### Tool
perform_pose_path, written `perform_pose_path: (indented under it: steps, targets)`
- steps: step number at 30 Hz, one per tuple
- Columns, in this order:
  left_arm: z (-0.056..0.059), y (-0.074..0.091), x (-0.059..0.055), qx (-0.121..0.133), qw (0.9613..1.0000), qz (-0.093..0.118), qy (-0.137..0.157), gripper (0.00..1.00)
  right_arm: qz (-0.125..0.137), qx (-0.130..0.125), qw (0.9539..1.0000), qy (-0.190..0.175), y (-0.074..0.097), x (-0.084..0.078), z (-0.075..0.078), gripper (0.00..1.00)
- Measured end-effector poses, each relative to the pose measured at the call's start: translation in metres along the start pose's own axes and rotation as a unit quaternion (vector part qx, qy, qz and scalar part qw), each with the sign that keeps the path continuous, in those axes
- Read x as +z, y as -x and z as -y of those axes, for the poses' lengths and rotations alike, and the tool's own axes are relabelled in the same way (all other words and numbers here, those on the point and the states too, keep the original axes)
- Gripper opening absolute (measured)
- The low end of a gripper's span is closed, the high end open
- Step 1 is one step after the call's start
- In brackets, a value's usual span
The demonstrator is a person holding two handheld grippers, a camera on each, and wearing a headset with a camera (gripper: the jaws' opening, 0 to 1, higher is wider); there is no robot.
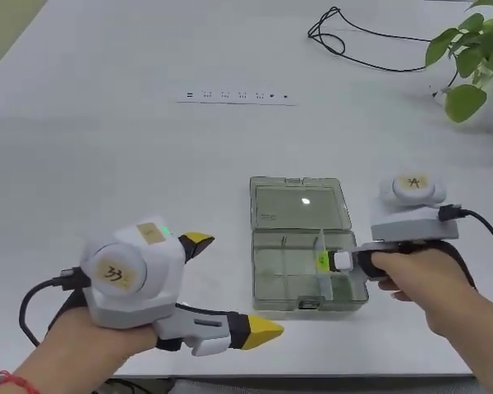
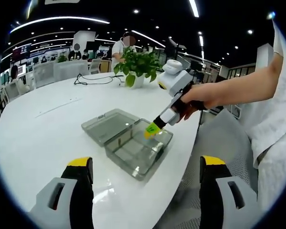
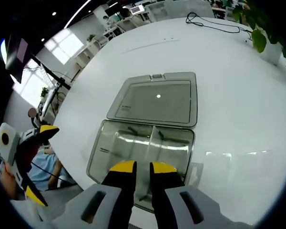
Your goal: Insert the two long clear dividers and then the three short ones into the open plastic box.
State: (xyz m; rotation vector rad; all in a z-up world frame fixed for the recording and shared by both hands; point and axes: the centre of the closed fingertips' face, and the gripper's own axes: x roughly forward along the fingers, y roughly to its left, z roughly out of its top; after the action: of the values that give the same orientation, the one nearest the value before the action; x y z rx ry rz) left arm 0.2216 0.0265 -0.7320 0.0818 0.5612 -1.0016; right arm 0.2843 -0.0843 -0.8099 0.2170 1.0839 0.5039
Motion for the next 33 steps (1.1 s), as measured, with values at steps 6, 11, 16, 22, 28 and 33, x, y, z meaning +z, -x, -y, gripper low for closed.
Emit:
perform_pose_path:
  steps: [6, 11, 16, 22, 28, 33]
  targets:
    - [0.003, 0.003, 0.002, 0.013, 0.9999, 0.001, 0.003, 0.95, 0.029, 0.014, 0.9989, 0.035, 0.014, 0.010, -0.004, 0.19]
    - [0.004, 0.005, 0.002, 0.022, 0.9997, 0.003, 0.007, 0.94, 0.053, 0.031, 0.9960, 0.065, 0.030, 0.018, -0.005, 0.24]
    - [0.003, 0.008, 0.004, 0.031, 0.9995, 0.007, 0.010, 0.94, 0.082, 0.046, 0.9912, 0.094, 0.049, 0.024, -0.006, 0.30]
    - [0.001, 0.011, 0.005, 0.039, 0.9991, 0.007, 0.012, 0.94, 0.096, 0.062, 0.9857, 0.123, 0.071, 0.022, -0.011, 0.36]
    - [-0.003, 0.012, 0.005, 0.048, 0.9987, 0.005, 0.015, 0.94, 0.112, 0.073, 0.9753, 0.176, 0.090, 0.016, -0.014, 0.44]
    - [-0.010, 0.012, 0.000, 0.058, 0.9982, -0.003, 0.016, 0.93, 0.116, 0.080, 0.9672, 0.212, 0.101, 0.010, -0.011, 0.49]
